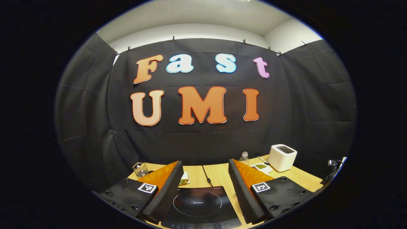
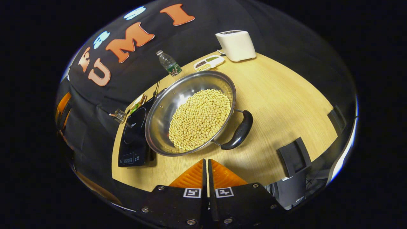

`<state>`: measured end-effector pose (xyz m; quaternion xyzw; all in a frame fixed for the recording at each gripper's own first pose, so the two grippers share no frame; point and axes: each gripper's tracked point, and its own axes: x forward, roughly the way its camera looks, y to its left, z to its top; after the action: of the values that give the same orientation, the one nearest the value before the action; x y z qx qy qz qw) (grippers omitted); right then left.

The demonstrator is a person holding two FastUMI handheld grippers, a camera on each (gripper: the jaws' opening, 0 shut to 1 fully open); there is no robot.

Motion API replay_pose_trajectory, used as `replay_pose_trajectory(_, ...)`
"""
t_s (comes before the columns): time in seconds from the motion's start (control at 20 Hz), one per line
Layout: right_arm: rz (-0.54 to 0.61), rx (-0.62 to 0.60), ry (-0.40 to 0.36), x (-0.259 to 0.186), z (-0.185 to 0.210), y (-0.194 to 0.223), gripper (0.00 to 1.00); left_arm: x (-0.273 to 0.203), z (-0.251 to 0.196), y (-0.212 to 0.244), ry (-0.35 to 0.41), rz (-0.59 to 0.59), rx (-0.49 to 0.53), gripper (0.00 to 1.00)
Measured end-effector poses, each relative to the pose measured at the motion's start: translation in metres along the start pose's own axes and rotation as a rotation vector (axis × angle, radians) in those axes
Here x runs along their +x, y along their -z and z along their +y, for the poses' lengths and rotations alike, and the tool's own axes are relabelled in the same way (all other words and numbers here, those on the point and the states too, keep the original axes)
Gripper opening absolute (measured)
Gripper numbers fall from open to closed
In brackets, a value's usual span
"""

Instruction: First push the handle of the pot to place it horizontally, then grasp the pot with both hands and set it on the induction cooktop.

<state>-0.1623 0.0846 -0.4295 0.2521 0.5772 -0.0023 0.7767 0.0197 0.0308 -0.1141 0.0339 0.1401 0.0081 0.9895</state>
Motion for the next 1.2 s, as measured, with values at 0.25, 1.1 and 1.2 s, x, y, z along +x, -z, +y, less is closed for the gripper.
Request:
replay_pose_trajectory(0.25, 0.037, 0.090, 0.048, 0.024, -0.011, -0.013, 0.02, 0.004, 0.006, 0.000, -0.021, -0.002, 0.018, 0.94)
replay_pose_trajectory(1.1, 0.021, 0.126, 0.183, 0.034, -0.057, -0.071, 0.02, 0.013, 0.012, 0.002, -0.050, 0.013, 0.023, 0.94)
replay_pose_trajectory(1.2, 0.012, 0.115, 0.196, 0.035, -0.062, -0.076, 0.02, 0.013, 0.011, 0.000, -0.053, 0.011, 0.022, 0.94)
